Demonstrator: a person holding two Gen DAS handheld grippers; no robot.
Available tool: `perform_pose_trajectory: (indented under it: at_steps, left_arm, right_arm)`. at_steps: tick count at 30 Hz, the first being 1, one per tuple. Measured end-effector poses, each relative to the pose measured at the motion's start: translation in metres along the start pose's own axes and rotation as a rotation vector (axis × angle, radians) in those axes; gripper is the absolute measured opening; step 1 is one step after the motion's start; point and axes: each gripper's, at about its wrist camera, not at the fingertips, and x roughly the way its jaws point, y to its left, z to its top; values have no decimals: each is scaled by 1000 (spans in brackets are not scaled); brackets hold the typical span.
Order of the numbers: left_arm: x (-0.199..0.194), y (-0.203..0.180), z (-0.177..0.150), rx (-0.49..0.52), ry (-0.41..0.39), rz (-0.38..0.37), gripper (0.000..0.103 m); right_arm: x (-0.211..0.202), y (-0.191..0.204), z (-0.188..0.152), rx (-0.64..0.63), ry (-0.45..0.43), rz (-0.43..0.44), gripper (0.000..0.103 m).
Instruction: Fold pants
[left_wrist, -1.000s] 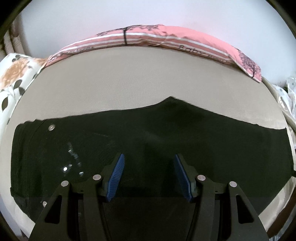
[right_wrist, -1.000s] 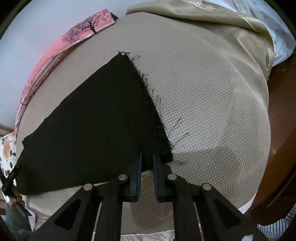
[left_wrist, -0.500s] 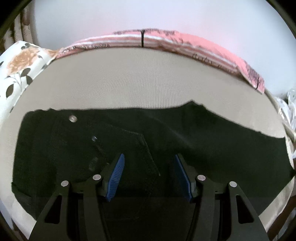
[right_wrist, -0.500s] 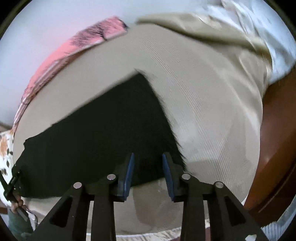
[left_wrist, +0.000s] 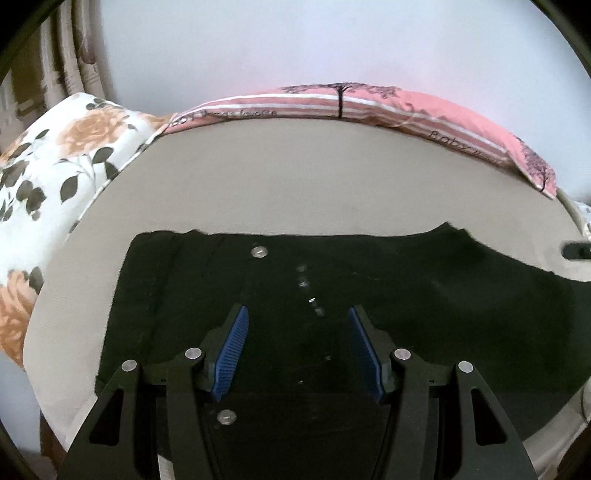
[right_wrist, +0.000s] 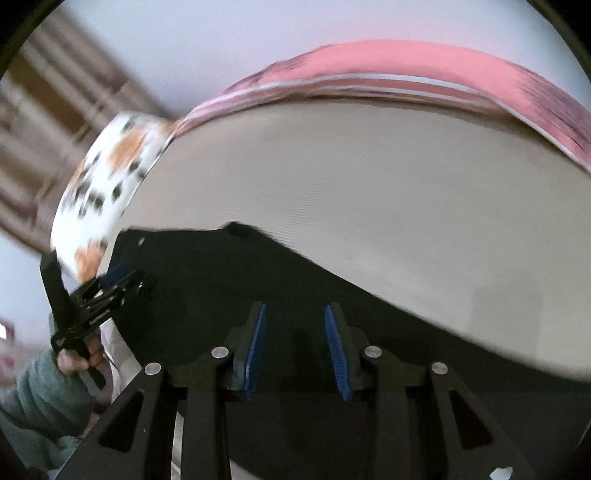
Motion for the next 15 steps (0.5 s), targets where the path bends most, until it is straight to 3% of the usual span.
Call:
perform_pose_trajectory:
  at_steps: [7,13,14,15]
  left_arm:
    - [13,21,-11,-15,38,22,57]
    - [17,23,-16,10,37,0,62]
    - [18,23,-16,13,37,-3,63]
    - [19,24,-17,13,37,-4,64]
  right_arm:
    - [76,44,52,-140,112,66,32]
    - [124,54,68,-165,226,118,32]
    - [127,53,69,-155,249,152,32]
    - [127,53,70,-147,255,177,24]
